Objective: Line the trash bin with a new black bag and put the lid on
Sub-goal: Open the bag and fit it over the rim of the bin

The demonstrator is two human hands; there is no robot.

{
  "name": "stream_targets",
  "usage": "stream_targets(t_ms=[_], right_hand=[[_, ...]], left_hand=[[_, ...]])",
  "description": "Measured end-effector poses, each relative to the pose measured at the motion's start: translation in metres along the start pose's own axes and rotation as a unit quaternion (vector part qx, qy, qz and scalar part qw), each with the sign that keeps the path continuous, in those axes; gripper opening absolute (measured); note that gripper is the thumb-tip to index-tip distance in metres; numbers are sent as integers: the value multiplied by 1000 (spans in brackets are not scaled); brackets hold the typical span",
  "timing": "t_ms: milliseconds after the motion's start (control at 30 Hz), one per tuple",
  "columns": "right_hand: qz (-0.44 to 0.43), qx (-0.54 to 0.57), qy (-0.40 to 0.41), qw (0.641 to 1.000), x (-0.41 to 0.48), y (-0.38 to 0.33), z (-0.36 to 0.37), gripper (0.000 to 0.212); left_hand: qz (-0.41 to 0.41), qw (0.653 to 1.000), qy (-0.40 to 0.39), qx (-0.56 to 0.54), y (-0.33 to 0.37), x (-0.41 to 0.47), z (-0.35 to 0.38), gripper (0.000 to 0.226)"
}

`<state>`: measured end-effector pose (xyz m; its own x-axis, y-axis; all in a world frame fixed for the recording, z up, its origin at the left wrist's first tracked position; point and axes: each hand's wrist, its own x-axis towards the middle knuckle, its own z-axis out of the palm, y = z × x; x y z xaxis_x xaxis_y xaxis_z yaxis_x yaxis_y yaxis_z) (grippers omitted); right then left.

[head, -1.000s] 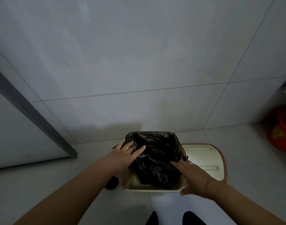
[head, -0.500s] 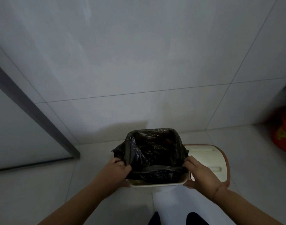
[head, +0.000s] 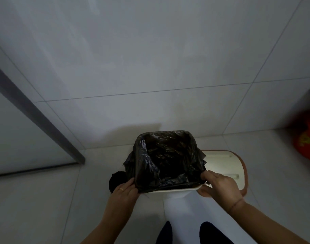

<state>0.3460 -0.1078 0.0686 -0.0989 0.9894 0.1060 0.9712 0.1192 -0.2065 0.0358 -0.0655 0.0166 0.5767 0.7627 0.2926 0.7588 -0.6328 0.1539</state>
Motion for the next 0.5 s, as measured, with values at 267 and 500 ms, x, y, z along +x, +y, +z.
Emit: stream_targets(t_ms=[267,500], right_hand=[[122,53,-2,991,-16,1,37,56],[170,259,-5,951,-26,-8,44,78]], left_hand=[[-125,978,-159,44,14,-17,28,33],[-448,789,-65,-415,9,-5,18,43]])
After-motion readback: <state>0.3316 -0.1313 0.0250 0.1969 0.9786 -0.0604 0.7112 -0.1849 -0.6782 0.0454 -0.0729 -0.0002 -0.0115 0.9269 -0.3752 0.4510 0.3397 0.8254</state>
